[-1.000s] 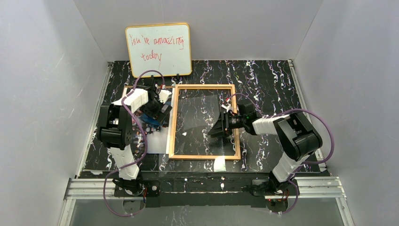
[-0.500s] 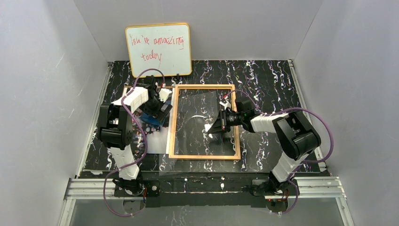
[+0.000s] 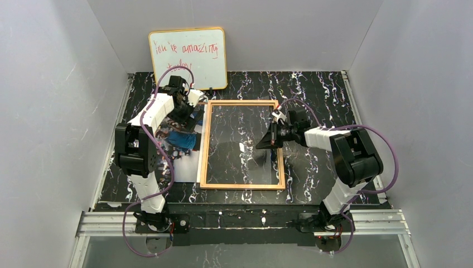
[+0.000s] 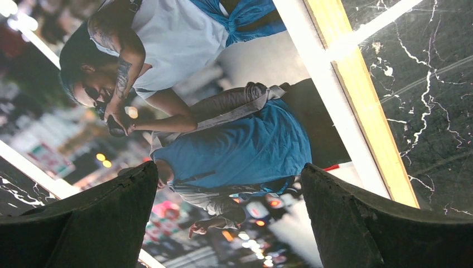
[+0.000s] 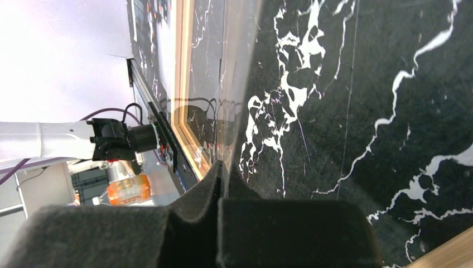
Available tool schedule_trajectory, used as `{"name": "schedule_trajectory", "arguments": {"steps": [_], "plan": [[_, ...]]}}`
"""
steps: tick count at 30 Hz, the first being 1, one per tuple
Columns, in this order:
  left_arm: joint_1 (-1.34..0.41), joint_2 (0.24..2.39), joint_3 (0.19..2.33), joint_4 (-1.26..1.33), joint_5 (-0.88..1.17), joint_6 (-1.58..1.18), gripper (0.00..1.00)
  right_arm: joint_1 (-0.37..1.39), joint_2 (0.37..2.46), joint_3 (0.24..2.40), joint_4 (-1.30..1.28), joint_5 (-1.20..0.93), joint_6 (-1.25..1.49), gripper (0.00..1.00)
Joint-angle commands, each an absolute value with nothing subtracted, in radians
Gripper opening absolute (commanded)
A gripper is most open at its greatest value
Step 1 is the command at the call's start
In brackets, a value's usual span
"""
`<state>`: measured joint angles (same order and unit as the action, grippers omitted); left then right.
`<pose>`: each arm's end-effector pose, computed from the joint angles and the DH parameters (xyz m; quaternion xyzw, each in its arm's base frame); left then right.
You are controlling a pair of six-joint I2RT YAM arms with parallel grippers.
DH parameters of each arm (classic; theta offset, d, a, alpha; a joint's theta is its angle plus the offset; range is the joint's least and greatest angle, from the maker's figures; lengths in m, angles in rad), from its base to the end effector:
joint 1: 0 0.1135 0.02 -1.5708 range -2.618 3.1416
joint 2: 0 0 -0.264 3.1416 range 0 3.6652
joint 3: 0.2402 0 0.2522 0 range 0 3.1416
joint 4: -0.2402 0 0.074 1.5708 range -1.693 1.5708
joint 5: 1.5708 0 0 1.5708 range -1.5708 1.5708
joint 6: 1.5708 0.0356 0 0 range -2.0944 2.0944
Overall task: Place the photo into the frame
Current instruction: Place the photo frame item in the photo frame.
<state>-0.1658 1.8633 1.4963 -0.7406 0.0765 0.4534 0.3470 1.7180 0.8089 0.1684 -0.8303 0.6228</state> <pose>0.3894 -0.0679 0.2364 0.3047 0.9237 -0.0040 0.2323 0.3004 0.1366 0.1521 -0.0460 0.8518 0.4985 0.1544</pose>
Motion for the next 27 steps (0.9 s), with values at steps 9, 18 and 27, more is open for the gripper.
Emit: {"name": "schedule_trajectory", "arguments": {"steps": [9,18,27], "plan": [[-0.163,1.891,1.515,-0.780,0.110,0.435,0.98,0.311,1.768,0.936,0.063,-0.863,0.530,0.01],[-0.164,1.901,1.488,-0.755,0.117,0.420,0.98,0.282,1.790,0.955,0.044,-0.885,0.526,0.01],[-0.165,1.900,1.461,-0.738,0.127,0.414,0.98,0.261,1.790,0.952,0.031,-0.876,0.521,0.01]]}}
